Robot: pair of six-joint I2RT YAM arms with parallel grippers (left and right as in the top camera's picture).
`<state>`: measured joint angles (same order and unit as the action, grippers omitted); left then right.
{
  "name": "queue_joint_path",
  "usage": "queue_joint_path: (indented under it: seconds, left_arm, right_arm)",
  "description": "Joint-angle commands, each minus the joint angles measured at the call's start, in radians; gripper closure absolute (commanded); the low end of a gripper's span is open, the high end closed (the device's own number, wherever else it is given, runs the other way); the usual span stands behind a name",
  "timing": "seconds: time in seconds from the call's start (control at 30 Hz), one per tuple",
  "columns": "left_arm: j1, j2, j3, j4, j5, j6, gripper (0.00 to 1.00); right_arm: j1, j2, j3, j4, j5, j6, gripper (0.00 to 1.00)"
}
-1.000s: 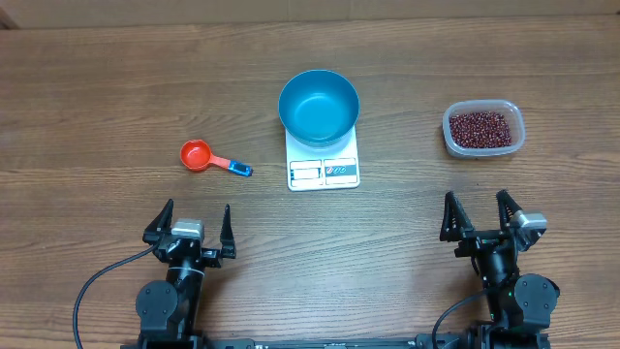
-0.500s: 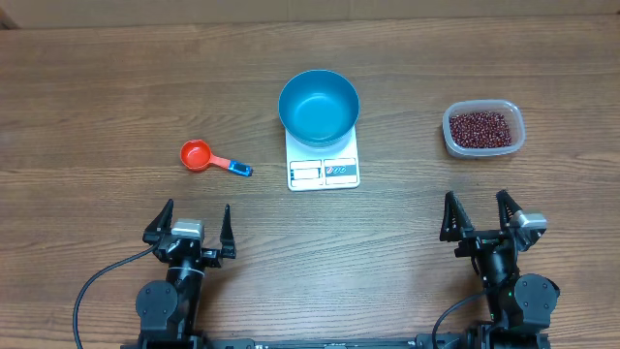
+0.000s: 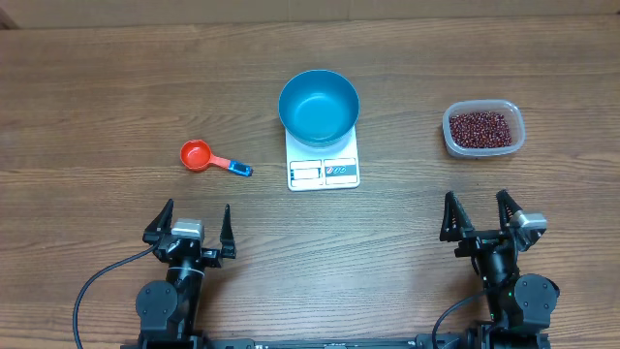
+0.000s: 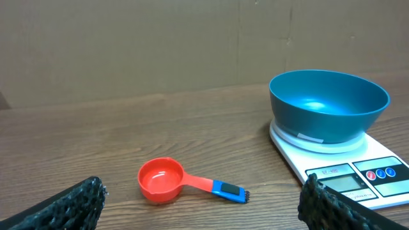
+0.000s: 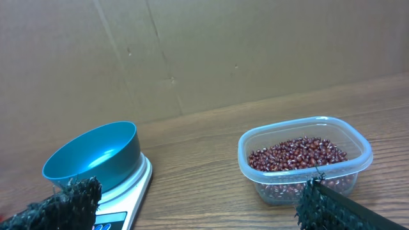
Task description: Scoop item into bowl and weigh 150g on scale
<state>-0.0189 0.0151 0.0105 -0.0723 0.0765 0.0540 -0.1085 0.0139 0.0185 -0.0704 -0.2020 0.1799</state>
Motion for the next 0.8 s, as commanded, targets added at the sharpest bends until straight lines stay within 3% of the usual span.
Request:
queue_joint_path:
  seconds: [0.0,0.3,0.77]
  left_arm:
    - [0.006,-0.010,-0.006,0.006,-0.006,-0.017,0.00]
    - [0.005,-0.010,0.023,0.001,0.002,-0.061,0.00]
    - [0.006,-0.010,0.168,-0.153,-0.006,-0.079,0.01]
  right_arm:
    - [0.008,-0.011,-0.011,0.006,0.011,-0.002,0.00]
    - [0.008,-0.011,-0.011,0.005,0.011,-0.002,0.00]
    - [0.008,-0.011,-0.011,0.006,0.011,-0.002,0.00]
